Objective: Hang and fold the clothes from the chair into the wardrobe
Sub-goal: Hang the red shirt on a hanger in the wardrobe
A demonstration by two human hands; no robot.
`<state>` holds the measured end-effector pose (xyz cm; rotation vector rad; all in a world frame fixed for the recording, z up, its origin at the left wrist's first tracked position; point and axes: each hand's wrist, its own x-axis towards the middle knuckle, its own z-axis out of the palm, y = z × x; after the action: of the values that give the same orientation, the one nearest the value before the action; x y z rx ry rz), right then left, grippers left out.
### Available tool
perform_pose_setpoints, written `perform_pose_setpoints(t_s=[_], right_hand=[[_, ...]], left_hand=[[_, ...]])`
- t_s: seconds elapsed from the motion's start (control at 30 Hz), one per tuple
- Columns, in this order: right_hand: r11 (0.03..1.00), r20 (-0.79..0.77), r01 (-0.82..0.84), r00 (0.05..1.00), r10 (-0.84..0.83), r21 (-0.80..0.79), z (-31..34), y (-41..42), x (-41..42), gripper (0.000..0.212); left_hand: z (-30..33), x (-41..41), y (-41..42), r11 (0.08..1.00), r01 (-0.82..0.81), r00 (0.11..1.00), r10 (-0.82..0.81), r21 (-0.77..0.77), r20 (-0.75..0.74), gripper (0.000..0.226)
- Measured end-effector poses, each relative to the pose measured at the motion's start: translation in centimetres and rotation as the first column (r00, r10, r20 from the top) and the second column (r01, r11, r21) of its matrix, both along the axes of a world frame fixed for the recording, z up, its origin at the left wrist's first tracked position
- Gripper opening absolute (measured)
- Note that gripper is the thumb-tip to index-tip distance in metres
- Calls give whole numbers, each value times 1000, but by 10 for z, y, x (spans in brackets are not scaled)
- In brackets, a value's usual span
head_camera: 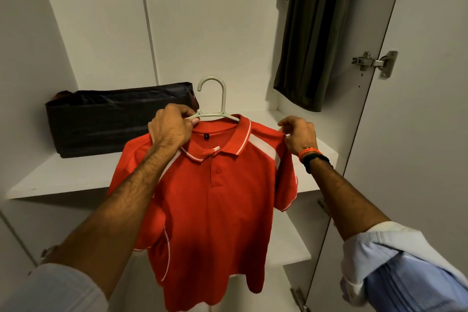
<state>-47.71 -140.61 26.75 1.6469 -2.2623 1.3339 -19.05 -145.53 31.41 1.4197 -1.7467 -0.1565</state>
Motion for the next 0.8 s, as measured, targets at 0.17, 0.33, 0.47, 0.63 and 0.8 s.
perform_pose_setpoints(t_s=[0.17,0.33,0.47,0.63,0.8], right_hand=[[994,34,-99,994,100,-36,8,-6,9,21],[898,-31,-440,897,440,13,20,-1,45,35],[893,-111,-449,888,447,7,16,-10,55,24],[903,-85,-426,903,421,-57,6,-19,48,35],[930,4,-348,936,351,-117,-5,-25,33,30]], left_hand=[[-14,-9,2,1000,18,999,-18,0,-42,14],[-21,-25,5,999,31,999,-30,30,-25,15],[-23,-35,5,998,55,998,-54,27,-9,14],[-28,-28,-1,974,213,977,-210,73,-41,29],[-36,-1,-6,966,249,965,-241,72,-108,38]])
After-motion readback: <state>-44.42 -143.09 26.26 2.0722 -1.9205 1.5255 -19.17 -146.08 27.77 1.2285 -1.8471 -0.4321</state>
